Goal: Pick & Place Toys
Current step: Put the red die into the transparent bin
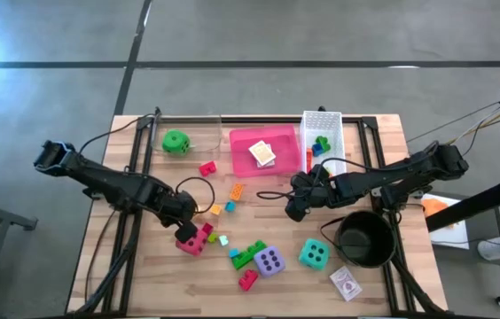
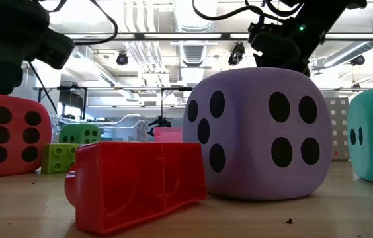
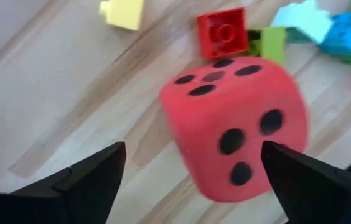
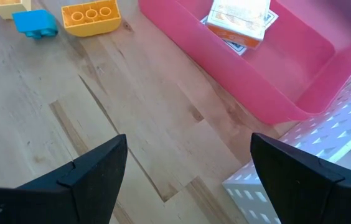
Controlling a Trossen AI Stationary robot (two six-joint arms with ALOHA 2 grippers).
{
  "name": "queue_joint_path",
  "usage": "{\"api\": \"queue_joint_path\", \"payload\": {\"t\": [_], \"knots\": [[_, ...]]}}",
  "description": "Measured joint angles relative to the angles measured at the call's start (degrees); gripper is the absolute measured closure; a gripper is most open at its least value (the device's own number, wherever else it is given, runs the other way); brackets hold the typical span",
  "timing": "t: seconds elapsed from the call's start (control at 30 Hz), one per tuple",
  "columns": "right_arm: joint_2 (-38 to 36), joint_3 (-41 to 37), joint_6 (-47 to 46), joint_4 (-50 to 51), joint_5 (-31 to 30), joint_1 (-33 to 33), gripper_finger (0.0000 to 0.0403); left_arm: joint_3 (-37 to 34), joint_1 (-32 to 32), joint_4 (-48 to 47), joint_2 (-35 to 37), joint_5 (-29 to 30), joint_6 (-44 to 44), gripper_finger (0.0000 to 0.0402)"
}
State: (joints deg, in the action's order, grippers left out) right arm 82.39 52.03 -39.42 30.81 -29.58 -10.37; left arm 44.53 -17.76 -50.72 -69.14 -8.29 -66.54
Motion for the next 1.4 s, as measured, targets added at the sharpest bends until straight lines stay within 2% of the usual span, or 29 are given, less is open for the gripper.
{"api": "queue_joint_path", "payload": {"t": [0.23,0.37,0.57,0.83,1.23,1.33,1.4], "knots": [[0.0,0.0,-0.22,-0.17,0.02,-0.02,0.0069,0.0,-0.22,4.42,0.0,1.79,0.63,0.0063],[0.0,0.01,-0.22,-0.2,0.0,-0.02,0.0069,-0.31,-0.7,4.83,0.0,2.39,-2.01,0.0074],[-0.01,0.01,-0.2,-0.33,0.04,-0.28,0.0069,-3.29,-2.79,6.9,0.0,2.4,-6.6,0.0076],[0.0,0.02,-0.22,-0.54,0.04,-0.28,0.0069,-6.74,-4.45,16.43,0.17,0.49,-9.67,0.0076],[0.0,0.02,0.02,-1.84,1.33,-0.37,0.0069,-11.26,-5.46,24.4,0.33,0.42,-6.95,0.0077],[0.0,0.02,0.19,-2.02,1.33,-0.35,0.0069,-11.72,-5.46,24.75,0.33,0.39,-6.99,0.0098],[0.0,0.01,0.42,-2.34,1.38,-0.37,0.0069,-11.76,-5.46,24.43,0.33,0.21,-7.31,0.0132]]}}
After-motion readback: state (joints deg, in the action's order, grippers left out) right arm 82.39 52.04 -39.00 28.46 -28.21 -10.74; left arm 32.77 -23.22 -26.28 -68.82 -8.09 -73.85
